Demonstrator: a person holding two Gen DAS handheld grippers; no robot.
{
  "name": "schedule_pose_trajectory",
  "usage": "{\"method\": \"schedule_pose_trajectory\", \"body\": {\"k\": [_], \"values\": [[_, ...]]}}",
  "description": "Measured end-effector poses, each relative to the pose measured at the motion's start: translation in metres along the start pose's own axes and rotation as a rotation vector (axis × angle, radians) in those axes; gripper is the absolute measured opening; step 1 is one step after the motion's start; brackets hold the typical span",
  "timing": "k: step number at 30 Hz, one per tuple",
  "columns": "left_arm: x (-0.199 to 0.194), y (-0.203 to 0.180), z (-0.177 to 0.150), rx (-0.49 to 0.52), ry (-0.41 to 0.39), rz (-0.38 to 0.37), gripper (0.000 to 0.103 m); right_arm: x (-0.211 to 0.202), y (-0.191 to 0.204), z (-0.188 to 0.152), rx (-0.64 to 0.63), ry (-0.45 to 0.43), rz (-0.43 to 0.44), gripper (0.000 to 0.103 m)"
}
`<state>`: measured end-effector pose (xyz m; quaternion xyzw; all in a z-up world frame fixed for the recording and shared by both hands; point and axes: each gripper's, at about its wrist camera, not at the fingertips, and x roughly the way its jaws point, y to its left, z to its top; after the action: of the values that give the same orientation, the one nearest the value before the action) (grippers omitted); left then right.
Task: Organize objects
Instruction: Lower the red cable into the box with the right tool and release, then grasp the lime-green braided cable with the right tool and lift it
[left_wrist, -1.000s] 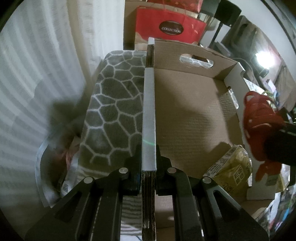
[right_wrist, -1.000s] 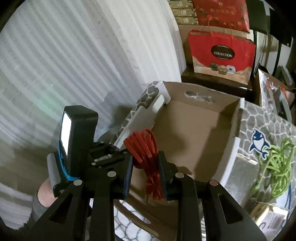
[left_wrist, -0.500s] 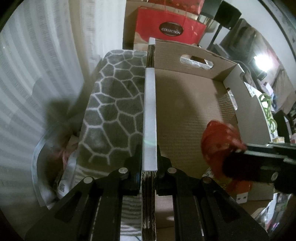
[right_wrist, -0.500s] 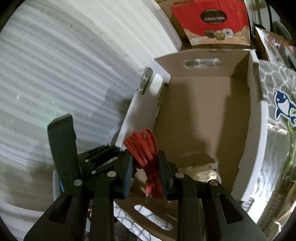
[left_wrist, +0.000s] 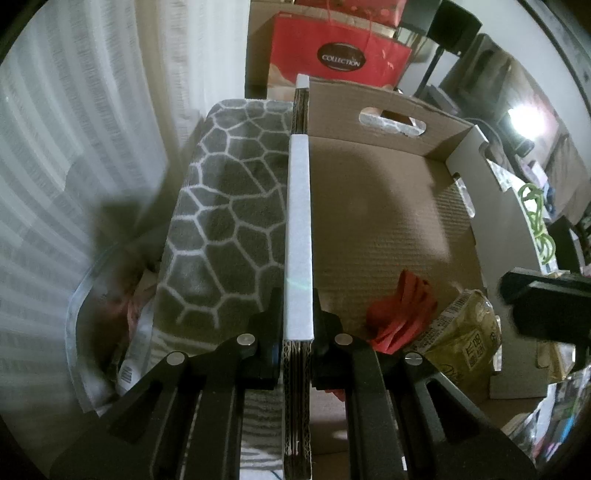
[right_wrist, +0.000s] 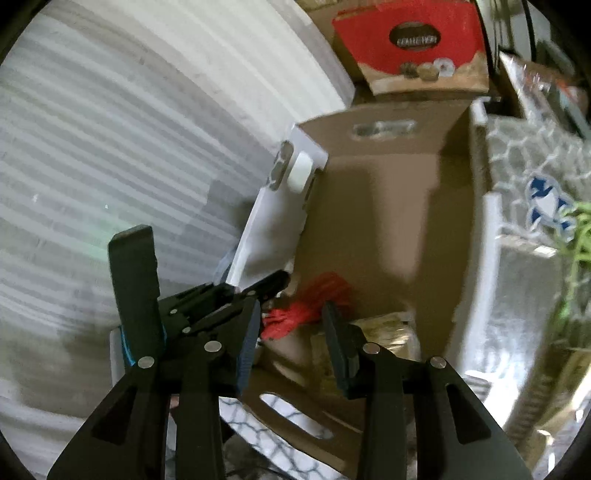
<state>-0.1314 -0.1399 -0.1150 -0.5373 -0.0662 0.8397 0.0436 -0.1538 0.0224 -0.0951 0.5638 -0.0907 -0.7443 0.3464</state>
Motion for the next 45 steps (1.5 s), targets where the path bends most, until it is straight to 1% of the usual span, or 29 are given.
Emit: {"method": "schedule_pose_trajectory", "body": {"k": [2,4,6,11,17,28,31,34,36,38,41,44,45], "values": [[0.0,0.0,0.0,0.0,0.0,0.002,0.01,-0.01,0.003,-0.002,-0.045,-0.03,-0.049,0.037],[0.0,0.0,0.0,0.0,0.0,0.001,0.01,-0.025,0.007,-0.005,-0.104,-0.074,-0.128,0.038],[0.001,0.0,0.001,0.001,0.0,0.002,0.01,-0.035,0.01,-0.009,-0.146,-0.108,-0.187,0.041],[0.001,0.0,0.0,0.001,0.0,0.004,0.01,-0.053,0.014,-0.018,-0.2,-0.156,-0.275,0.042],[0.001,-0.001,0.0,0.002,0.0,0.005,0.01,-0.067,0.004,-0.02,-0.204,-0.176,-0.323,0.043],[0.001,-0.001,0.0,0.001,0.0,0.005,0.01,-0.081,-0.025,-0.021,-0.162,-0.195,-0.397,0.046],[0.001,-0.002,0.0,0.001,0.0,0.006,0.01,-0.084,-0.033,-0.022,-0.154,-0.199,-0.415,0.049],[0.001,-0.002,0.0,0.001,0.0,0.006,0.01,-0.089,-0.044,-0.021,-0.143,-0.205,-0.439,0.055],[0.001,-0.001,0.0,0.001,0.0,0.007,0.01,-0.093,-0.055,-0.02,-0.131,-0.2,-0.452,0.064],[0.001,-0.001,0.0,0.0,0.0,0.006,0.01,-0.096,-0.065,-0.018,-0.113,-0.199,-0.454,0.069],[0.001,-0.001,0.0,0.0,0.0,0.007,0.01,-0.101,-0.082,-0.016,-0.079,-0.201,-0.473,0.072],[0.001,-0.001,0.0,0.001,0.0,0.007,0.01,-0.106,-0.1,-0.013,-0.041,-0.195,-0.483,0.08],[0.001,-0.001,0.0,0.001,0.0,0.007,0.01,-0.107,-0.105,-0.012,-0.036,-0.19,-0.489,0.08]]}}
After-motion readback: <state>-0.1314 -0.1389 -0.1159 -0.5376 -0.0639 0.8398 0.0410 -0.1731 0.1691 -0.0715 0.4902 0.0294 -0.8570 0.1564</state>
